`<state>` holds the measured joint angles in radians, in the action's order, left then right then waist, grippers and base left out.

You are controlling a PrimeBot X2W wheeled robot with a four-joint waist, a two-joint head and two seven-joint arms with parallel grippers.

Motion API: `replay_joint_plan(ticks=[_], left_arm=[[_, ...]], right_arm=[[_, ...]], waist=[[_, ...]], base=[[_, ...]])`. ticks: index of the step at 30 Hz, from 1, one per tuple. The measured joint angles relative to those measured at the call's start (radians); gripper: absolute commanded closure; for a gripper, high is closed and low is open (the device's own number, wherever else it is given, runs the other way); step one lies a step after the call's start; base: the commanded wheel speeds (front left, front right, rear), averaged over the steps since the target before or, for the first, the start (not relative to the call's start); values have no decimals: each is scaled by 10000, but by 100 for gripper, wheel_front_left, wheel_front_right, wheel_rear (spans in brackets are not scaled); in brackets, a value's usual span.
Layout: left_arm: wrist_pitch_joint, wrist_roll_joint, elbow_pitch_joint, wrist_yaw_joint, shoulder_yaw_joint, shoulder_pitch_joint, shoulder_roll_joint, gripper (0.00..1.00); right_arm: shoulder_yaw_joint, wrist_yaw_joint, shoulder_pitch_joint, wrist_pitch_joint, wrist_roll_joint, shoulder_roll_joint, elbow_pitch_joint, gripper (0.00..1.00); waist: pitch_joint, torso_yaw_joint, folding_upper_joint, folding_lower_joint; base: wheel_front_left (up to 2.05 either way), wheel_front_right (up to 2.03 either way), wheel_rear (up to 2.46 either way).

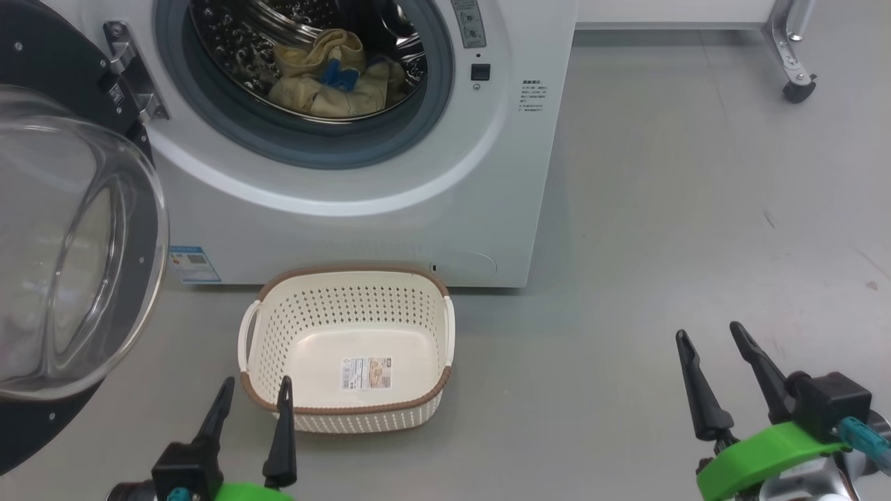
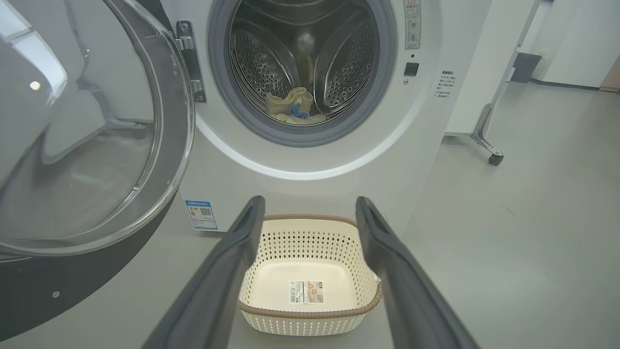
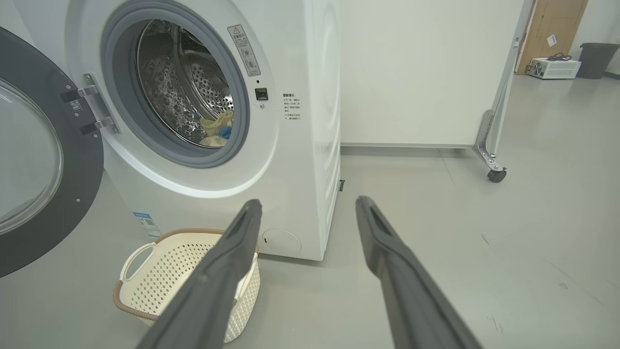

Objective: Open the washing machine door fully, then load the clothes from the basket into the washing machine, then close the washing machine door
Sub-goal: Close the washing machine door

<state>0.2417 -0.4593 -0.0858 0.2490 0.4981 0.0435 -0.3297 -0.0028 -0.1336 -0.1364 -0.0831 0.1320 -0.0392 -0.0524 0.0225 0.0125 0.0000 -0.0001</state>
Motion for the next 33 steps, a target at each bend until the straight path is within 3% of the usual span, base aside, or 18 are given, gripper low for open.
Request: replay_joint_plan(ticks=[33], left_arm=[[48,109,59,0,25,28,-15,0]], right_arm=[[-240,0,-7,79,-17,2,-123,0]], waist=[[56,445,0,1]], base=[[-2,2,0]])
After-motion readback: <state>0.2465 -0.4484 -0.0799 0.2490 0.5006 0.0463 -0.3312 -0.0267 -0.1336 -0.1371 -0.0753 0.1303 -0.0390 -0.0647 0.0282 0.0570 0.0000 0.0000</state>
